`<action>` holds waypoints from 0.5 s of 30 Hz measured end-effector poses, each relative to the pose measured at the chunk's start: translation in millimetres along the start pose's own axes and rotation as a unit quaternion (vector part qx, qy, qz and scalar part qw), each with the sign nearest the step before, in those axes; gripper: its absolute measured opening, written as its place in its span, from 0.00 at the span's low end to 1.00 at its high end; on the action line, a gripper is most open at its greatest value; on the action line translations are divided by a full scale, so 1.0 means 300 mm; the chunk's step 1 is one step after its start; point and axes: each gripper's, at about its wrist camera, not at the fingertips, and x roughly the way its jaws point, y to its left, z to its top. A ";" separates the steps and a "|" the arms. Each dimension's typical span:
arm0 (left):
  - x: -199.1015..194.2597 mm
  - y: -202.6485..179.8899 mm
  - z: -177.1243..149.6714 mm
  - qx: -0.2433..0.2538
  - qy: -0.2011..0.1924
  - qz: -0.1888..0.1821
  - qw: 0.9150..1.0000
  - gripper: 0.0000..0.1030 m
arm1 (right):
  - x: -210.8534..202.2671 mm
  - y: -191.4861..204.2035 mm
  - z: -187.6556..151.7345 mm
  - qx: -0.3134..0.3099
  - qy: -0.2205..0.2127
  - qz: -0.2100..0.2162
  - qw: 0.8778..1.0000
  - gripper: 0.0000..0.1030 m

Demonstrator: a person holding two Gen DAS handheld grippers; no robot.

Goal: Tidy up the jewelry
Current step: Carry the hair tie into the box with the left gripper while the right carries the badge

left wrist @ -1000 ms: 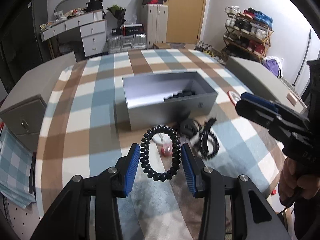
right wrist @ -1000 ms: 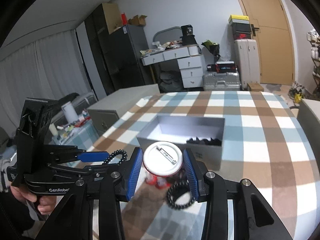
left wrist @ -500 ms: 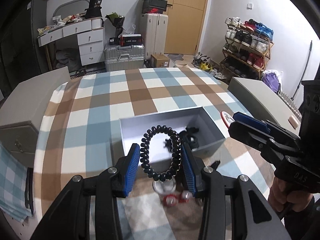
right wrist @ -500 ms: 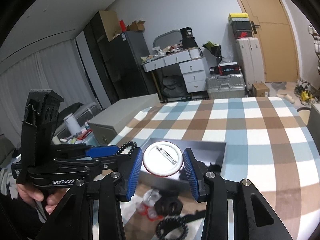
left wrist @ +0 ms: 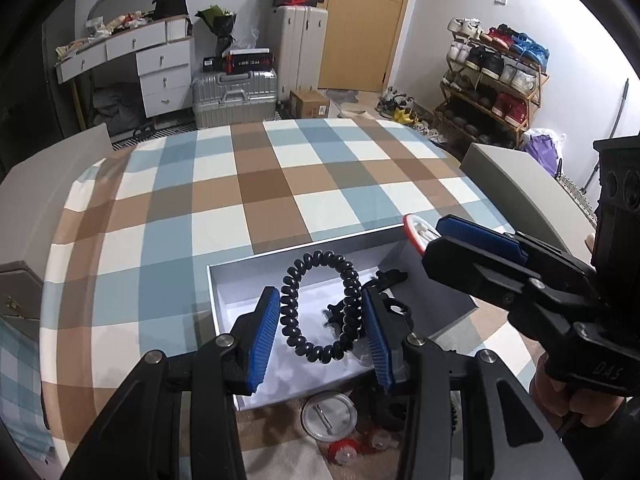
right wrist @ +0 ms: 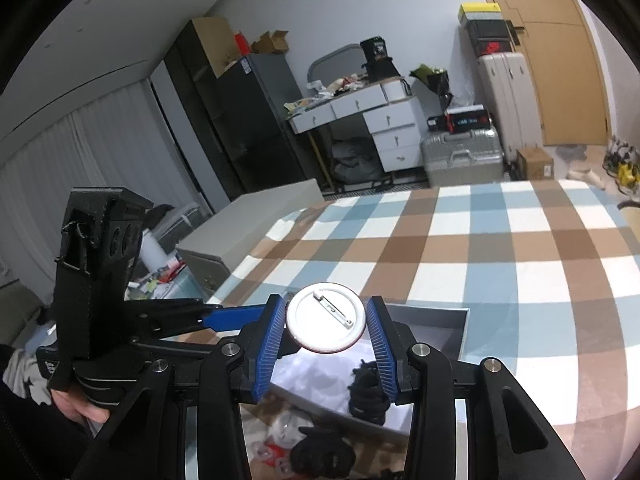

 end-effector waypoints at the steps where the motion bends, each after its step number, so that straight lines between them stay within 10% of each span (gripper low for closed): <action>1: 0.006 0.001 0.000 0.000 0.003 -0.001 1.000 0.35 | 0.012 -0.005 -0.003 -0.001 0.005 -0.003 1.000 0.40; 15: 0.078 0.017 0.016 -0.007 0.030 -0.018 0.999 0.37 | 0.094 -0.064 -0.017 0.011 0.039 -0.033 0.999 0.41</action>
